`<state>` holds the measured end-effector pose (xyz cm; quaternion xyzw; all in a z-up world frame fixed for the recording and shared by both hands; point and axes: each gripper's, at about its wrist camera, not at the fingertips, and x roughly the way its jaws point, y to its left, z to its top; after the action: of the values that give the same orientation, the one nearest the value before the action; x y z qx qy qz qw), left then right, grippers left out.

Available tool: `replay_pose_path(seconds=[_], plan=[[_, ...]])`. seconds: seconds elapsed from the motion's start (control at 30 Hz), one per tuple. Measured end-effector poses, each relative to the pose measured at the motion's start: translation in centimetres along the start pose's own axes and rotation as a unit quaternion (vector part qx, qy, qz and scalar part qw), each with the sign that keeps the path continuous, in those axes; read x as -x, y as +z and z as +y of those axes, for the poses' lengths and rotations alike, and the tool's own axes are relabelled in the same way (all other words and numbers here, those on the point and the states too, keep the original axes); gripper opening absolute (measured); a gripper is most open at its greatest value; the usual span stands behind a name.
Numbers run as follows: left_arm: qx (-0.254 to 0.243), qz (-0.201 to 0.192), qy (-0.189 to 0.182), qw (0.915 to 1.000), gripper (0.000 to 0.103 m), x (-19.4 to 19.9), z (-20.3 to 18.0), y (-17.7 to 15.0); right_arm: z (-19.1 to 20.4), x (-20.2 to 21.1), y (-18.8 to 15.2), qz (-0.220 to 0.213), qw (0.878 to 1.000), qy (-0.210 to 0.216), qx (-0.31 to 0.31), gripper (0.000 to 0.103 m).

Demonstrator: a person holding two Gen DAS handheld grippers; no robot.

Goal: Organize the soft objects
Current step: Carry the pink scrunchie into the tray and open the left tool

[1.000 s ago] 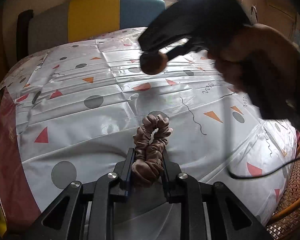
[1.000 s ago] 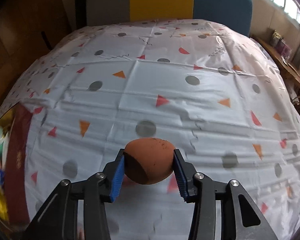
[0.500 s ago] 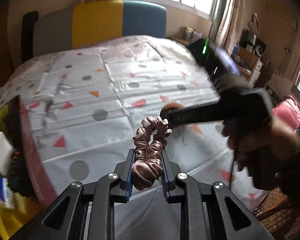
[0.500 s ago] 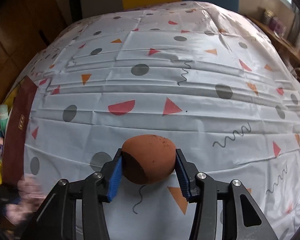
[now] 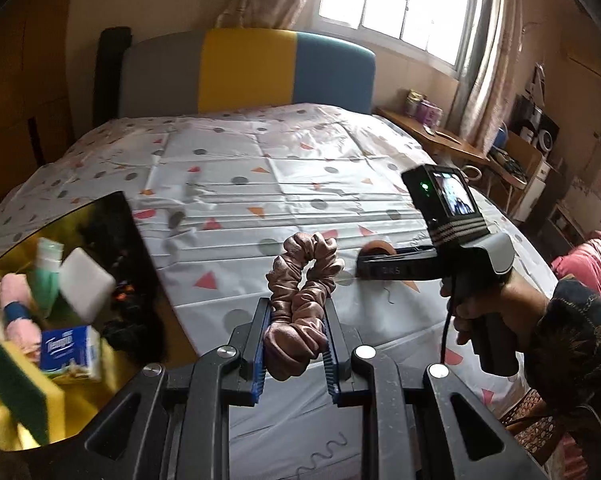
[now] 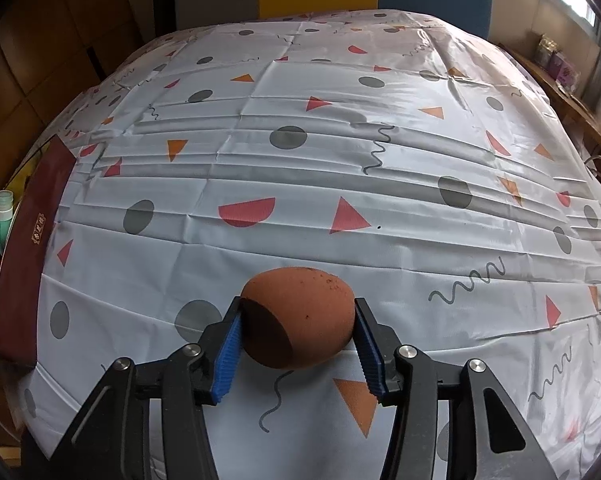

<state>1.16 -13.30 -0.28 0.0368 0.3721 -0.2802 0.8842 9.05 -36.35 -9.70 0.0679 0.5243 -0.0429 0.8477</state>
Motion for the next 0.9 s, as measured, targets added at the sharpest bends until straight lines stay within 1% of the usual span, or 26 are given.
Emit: replay_pose_path(seconds=[0.1,0.47,0.63,0.73,0.8,0.87,0.9], plan=[[0.009,-0.005,0.011,0.9999,0.022,1.0,0.9,-0.1,0.0,0.1,-0.1,0.001,1.0,-0.001,0.001,0.052],[0.045,-0.011,0.043,0.998,0.022,2.2,4.3,-0.4,0.6,0.0,-0.2,-0.005,0.999,-0.018,0.026,0.052],[0.078,-0.013,0.056,0.9953,0.022,3.1,7.2,-0.9,0.9,0.0,-0.3,-0.008,0.999,-0.025,0.037,0.052],[0.112,-0.021,0.074,0.9907,0.022,4.5,10.3,-1.2,0.9,0.0,-0.2,-0.009,0.999,-0.027,0.039,0.052],[0.145,-0.026,0.085,0.9855,0.022,5.6,12.8,-1.5,1.0,0.0,-0.2,-0.009,0.999,-0.028,0.041,0.052],[0.185,-0.027,0.097,0.9774,0.022,6.6,15.8,-2.2,1.0,0.0,-0.2,-0.009,0.999,-0.029,0.041,0.052],[0.198,-0.027,0.102,0.9746,0.022,6.8,16.6,-2.4,1.1,0.0,-0.3,-0.009,0.999,-0.029,0.041,0.052]])
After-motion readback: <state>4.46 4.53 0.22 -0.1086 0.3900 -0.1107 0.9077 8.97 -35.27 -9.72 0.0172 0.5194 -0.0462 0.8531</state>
